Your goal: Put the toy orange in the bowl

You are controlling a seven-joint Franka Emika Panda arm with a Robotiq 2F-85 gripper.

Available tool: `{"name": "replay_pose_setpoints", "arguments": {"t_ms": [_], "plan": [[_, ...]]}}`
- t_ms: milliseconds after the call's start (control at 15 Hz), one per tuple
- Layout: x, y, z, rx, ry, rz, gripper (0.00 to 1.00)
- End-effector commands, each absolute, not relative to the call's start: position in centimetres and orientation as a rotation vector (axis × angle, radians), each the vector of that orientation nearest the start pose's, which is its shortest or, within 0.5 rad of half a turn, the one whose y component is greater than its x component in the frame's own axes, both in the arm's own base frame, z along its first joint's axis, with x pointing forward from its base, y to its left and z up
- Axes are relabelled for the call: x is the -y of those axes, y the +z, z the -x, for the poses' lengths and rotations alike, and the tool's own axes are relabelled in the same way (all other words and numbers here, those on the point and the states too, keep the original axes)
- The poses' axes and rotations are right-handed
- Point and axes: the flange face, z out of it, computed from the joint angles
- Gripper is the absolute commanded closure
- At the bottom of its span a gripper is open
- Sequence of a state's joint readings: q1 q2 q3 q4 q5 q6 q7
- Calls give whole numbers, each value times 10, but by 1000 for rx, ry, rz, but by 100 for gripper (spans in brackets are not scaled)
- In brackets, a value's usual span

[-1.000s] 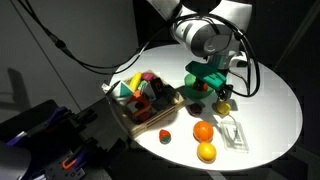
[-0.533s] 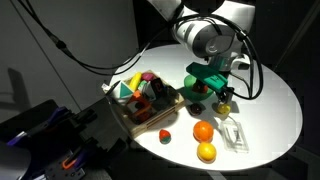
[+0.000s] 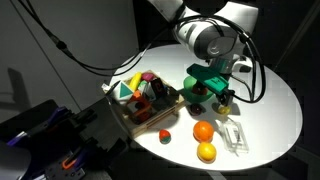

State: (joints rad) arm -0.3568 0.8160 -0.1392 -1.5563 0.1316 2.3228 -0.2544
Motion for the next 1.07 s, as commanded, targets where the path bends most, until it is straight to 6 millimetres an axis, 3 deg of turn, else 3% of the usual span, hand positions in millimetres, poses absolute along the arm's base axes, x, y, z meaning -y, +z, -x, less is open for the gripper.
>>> {"name": "replay_pose_setpoints", "arguments": {"t_ms": [0, 467, 1000], "plan": [[320, 168, -610, -470, 127, 3079, 0], [319, 168, -599, -485, 179, 3074, 0], [318, 184, -584, -496, 192, 3071, 0]]}}
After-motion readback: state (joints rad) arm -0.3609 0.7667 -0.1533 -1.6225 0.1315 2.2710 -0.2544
